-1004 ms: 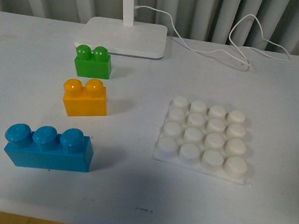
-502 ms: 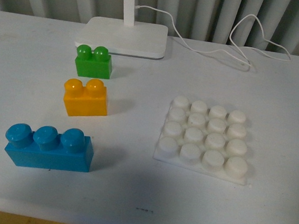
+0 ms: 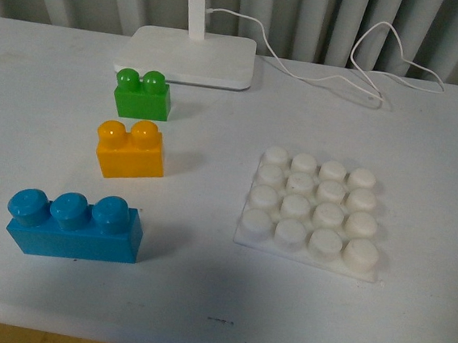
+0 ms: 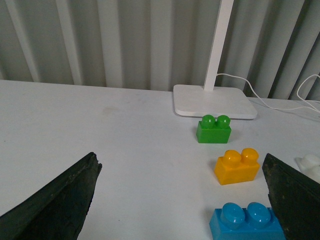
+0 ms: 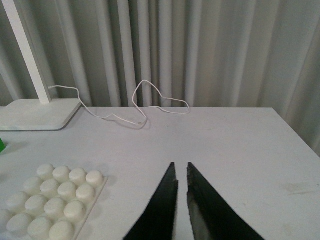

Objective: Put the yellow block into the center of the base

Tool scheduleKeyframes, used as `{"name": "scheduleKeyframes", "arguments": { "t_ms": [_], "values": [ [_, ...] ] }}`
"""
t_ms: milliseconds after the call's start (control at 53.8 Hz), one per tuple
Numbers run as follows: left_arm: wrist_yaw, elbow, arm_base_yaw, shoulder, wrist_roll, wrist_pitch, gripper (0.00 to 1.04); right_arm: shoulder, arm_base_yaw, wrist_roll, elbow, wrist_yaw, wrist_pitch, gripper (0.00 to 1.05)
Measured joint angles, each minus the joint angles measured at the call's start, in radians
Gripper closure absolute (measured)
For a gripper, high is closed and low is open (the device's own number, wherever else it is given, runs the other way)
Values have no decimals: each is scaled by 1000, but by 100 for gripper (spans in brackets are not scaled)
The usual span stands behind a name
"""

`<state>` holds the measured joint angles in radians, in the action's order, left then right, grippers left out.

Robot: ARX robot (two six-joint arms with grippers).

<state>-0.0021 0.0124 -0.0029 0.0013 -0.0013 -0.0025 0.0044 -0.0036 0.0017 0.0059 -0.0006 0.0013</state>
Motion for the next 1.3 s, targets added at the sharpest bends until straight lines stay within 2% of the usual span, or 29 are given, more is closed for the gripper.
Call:
{"name": "scheduleKeyframes", "arguments": {
  "t_ms": [167, 298, 391, 446, 558, 670, 781, 856, 949, 1153, 1302],
  "values": [
    [0, 0, 0, 0, 0, 0, 6, 0, 0, 0, 0, 0, 0, 53],
    [0, 0, 0, 0, 0, 0, 6, 0, 0, 0, 0, 0, 0, 31],
    [-84, 11, -16, 61, -31, 2, 6, 0, 0, 0, 0, 0, 0, 16],
    [-56, 29, -1, 138, -27, 40, 6, 0, 0, 2, 0, 0, 0, 7],
    [120, 126, 77, 377, 43, 201, 6, 0, 0, 0, 0, 0, 0, 9],
    [299, 240, 122, 610, 166, 293, 6, 0, 0, 0, 0, 0, 0, 9],
    [498, 421, 118, 921, 389, 234, 6, 0, 0, 0, 0, 0, 0, 9],
    [564, 526, 110, 1062, 532, 163, 6, 0, 0, 0, 0, 0, 0, 9],
    [617, 655, 87, 1195, 668, 64, 6, 0, 0, 0, 0, 0, -1, 9],
    [655, 894, 6, 1408, 945, -212, 6, 0, 0, 0, 0, 0, -1, 9],
    [618, 1052, -62, 1550, 1140, -452, 6, 0, 0, 0, 0, 0, -1, 9]
  ]
}}
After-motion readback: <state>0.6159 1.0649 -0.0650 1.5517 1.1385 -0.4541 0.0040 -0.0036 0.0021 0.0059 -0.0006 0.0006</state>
